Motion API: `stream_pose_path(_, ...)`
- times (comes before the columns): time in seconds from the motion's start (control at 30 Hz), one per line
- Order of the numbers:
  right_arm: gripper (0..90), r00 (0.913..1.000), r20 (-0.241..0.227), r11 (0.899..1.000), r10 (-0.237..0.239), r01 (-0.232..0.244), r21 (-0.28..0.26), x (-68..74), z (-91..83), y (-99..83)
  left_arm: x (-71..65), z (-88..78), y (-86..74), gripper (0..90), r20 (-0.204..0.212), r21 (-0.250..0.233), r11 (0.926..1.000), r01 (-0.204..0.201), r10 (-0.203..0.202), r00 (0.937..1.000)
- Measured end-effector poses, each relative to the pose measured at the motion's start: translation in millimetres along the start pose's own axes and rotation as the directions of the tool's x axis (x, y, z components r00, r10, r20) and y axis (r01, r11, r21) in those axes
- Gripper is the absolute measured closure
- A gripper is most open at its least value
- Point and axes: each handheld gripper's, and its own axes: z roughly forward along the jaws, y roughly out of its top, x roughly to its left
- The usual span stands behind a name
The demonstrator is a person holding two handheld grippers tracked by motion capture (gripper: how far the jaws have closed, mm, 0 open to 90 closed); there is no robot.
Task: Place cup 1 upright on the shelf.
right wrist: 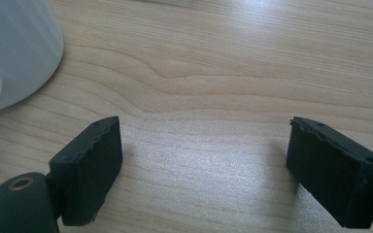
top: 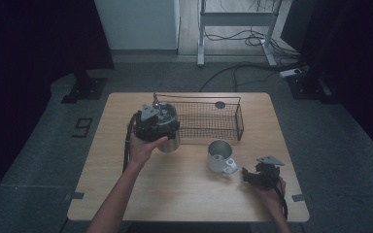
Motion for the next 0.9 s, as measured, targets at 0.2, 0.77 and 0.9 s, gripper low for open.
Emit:
stream_pose_path(0.2, 13.0, 1.0000, 0.000, 1.000, 0.001, -0.001, -0.001, 0.0, 0.1, 0.0, -2.5, 3.8, 4.3, 4.0, -0.006, 0.007, 1.0000, -0.006, 0.006, 1.0000)
stream_pose_path(0.77, 13.2, 1.0000, -0.001, 1.000, 0.000, 0.000, -0.002, 0.1, 0.0, -0.1, -6.0, 9.1, 20.6, 4.1, 0.007, -0.005, 0.9993, -0.037, 0.037, 0.9993)
stream_pose_path(0.9, 13.2, 1.0000, -0.001, 1.000, 0.000, 0.000, -0.002, 0.1, 0.0, -0.1, -4.6, 9.7, 24.5, 4.1, 0.009, -0.012, 0.9993, -0.037, 0.037, 0.9993)
